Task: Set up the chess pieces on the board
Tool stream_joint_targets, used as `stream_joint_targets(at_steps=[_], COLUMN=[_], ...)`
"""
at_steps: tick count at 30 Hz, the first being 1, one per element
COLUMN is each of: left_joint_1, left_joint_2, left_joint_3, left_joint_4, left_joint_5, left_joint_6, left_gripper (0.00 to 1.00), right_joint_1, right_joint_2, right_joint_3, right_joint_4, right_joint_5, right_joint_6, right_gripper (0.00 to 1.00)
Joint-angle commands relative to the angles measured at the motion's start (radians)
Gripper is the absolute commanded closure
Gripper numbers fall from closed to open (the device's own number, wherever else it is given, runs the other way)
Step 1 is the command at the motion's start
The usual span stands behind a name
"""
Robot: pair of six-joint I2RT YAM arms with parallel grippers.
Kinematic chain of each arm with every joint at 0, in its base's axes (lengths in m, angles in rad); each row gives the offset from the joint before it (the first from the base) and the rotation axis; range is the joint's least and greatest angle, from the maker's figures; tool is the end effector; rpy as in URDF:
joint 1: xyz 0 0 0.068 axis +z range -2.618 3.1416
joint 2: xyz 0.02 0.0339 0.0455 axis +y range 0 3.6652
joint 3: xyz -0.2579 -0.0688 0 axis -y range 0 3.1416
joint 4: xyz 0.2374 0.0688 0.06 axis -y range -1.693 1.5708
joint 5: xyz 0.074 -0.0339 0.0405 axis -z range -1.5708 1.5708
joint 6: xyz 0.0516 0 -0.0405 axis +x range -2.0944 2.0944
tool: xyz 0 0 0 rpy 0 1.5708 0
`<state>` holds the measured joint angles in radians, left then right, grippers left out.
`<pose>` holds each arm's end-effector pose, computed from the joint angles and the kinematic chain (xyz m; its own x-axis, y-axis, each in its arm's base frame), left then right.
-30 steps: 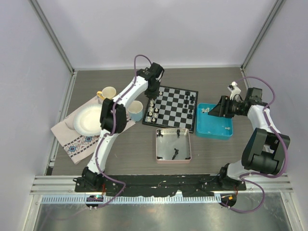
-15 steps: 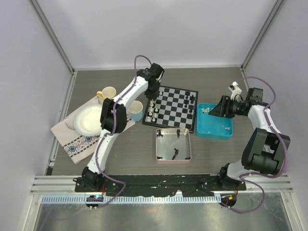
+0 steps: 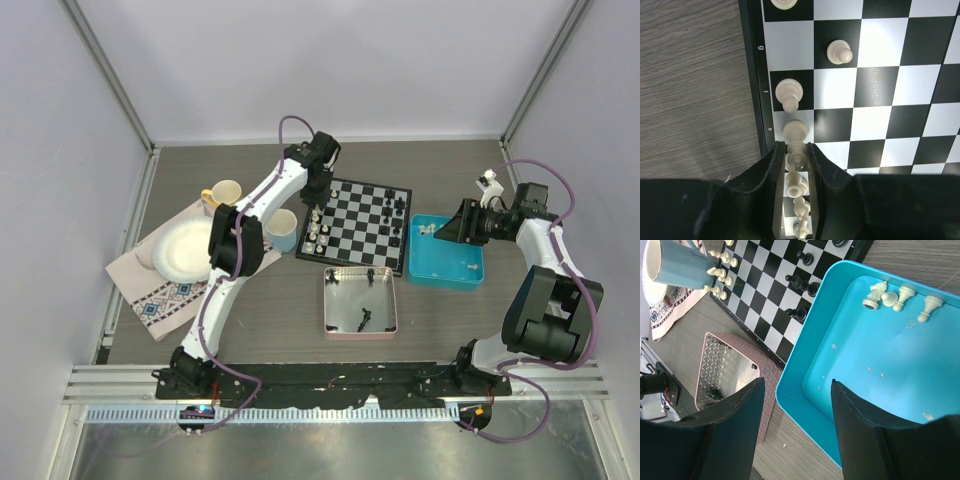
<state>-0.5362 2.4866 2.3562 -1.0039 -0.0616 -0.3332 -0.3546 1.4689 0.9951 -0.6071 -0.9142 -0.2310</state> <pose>0.4493 -0.2633 0.1855 -0.8957 0.1525 -0.4178 0.2059 0.9748 -0.0856 0.2787 -0.0596 0.2220 -0.7740 0.1375 -0.6181 -0.3234 0.7534 0.5726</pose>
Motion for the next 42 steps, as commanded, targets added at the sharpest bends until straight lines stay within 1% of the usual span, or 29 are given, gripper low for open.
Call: stream_joint_targets(at_steps=[1, 12, 15, 18, 20, 21, 22, 24, 27, 28, 29, 32, 35, 37, 42], left_joint_1=[0.008, 0.018, 0.019, 0.025, 0.030, 0.036, 0.038, 0.044, 0.048, 0.048, 0.048, 0.050, 0.050, 0.051, 0.054], left_joint_2=[-0.002, -0.031, -0.049, -0.068, -0.078, -0.089, -0.095, -0.124, -0.163, -0.192, -0.207, -0.281, -0.369, -0.416, -0.604], left_joint_3=[0.044, 0.061, 0.064, 0.066, 0.071, 0.074, 0.075, 0.075, 0.064, 0.061, 0.045, 0.012, -0.057, -0.129, -0.297], left_joint_4=[0.010, 0.016, 0.024, 0.036, 0.039, 0.039, 0.040, 0.048, 0.068, 0.076, 0.082, 0.117, 0.157, 0.201, 0.332], left_joint_5=[0.009, 0.013, 0.023, 0.048, 0.057, 0.084, 0.091, 0.104, 0.114, 0.114, 0.114, 0.114, 0.114, 0.115, 0.091], left_joint_6=[0.000, -0.003, -0.006, -0.016, -0.026, -0.032, -0.035, -0.040, -0.038, -0.038, -0.038, -0.033, -0.020, -0.012, 0.016], left_gripper=[0.71, 0.59, 0.55, 0.46, 0.44, 0.43, 0.39, 0.36, 0.23, 0.08, 0.01, 0.00, 0.00, 0.00, 0.00], right_joint_1=[-0.007, -0.009, -0.009, -0.009, -0.009, -0.009, -0.009, -0.009, -0.009, -0.009, -0.009, -0.009, -0.009, -0.009, -0.009], right_joint_2=[-0.005, -0.005, -0.007, -0.005, -0.007, -0.007, -0.009, -0.009, -0.007, -0.004, -0.004, -0.008, -0.016, -0.022, -0.036], right_joint_3=[0.042, 0.042, 0.042, 0.042, 0.043, 0.043, 0.043, 0.043, 0.048, 0.054, 0.056, 0.059, 0.065, 0.074, 0.129], right_joint_4=[0.007, 0.004, 0.003, 0.004, 0.000, -0.002, -0.005, -0.010, -0.022, -0.031, -0.039, -0.056, -0.074, -0.091, -0.146], right_joint_5=[-0.025, -0.031, -0.031, -0.034, -0.035, -0.038, -0.037, -0.040, -0.049, -0.051, -0.054, -0.063, -0.068, -0.074, -0.068], right_joint_6=[-0.011, -0.014, -0.014, -0.016, -0.019, -0.022, -0.024, -0.031, -0.048, -0.056, -0.063, -0.088, -0.114, -0.129, -0.169], right_gripper=[0.39, 0.39, 0.39, 0.39, 0.39, 0.39, 0.39, 0.39, 0.39, 0.39, 0.39, 0.39, 0.39, 0.39, 0.39])
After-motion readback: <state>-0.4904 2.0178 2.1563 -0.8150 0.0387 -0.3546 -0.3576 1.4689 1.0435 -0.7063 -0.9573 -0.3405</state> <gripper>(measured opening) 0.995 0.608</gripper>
